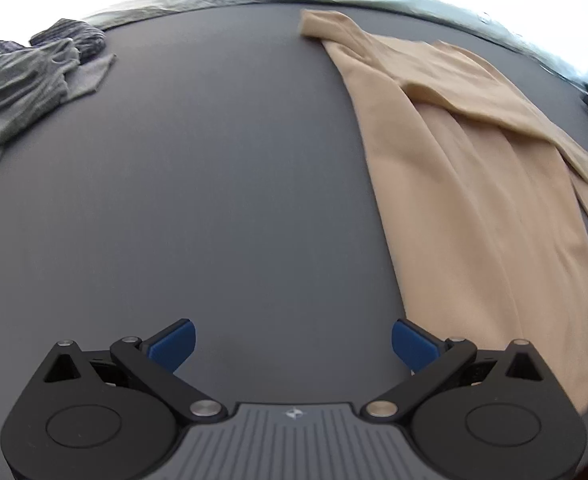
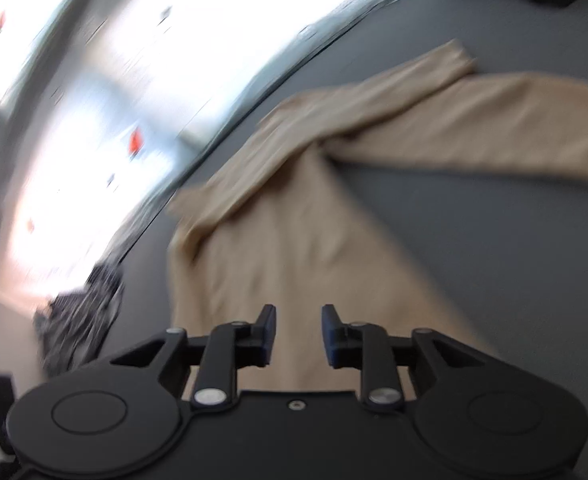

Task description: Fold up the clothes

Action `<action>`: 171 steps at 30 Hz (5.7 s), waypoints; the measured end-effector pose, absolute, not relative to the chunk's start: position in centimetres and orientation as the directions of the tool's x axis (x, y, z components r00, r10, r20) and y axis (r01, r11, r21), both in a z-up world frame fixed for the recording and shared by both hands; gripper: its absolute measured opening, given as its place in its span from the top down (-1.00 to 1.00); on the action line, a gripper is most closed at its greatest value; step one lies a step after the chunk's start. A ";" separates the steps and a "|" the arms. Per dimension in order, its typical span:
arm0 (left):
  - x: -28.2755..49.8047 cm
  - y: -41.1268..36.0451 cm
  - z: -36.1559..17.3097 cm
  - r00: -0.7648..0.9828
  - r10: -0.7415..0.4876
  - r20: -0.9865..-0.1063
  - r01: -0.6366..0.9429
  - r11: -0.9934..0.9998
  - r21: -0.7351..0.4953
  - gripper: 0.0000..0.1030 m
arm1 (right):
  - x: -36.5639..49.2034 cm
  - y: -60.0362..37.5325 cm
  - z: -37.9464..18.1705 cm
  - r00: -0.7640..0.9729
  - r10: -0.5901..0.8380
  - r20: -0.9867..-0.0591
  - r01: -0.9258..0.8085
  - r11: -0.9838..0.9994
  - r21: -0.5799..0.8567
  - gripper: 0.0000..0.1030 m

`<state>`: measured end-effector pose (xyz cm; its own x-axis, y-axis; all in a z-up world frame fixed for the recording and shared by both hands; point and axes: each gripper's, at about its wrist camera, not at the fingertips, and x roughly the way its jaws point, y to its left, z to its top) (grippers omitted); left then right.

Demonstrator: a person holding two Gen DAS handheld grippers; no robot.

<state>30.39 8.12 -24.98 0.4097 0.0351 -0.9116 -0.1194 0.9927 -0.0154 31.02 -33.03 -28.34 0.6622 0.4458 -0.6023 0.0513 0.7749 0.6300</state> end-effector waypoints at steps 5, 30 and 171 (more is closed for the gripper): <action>35.0 8.0 -24.3 0.429 0.073 -0.900 -0.185 0.983 -0.009 -1.00 | 35.8 -38.0 -28.0 0.729 0.295 -0.618 0.142 0.817 0.558 0.23; 61.4 9.6 -26.0 0.588 0.046 -0.807 -0.314 0.933 -0.175 -0.18 | 53.4 -42.8 -29.5 0.711 0.114 -0.694 -0.043 0.992 0.120 0.54; 27.7 6.1 -27.2 0.373 -0.080 -0.925 -0.120 0.984 -0.134 -1.00 | 25.6 -27.0 -36.3 0.405 0.840 -0.361 0.248 0.279 0.927 0.36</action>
<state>27.67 6.08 -27.19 0.3725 -0.0802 -0.9245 -0.1195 0.9838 -0.1335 25.58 -26.98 -36.27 0.4047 0.8400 -0.3614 0.2485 0.2793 0.9275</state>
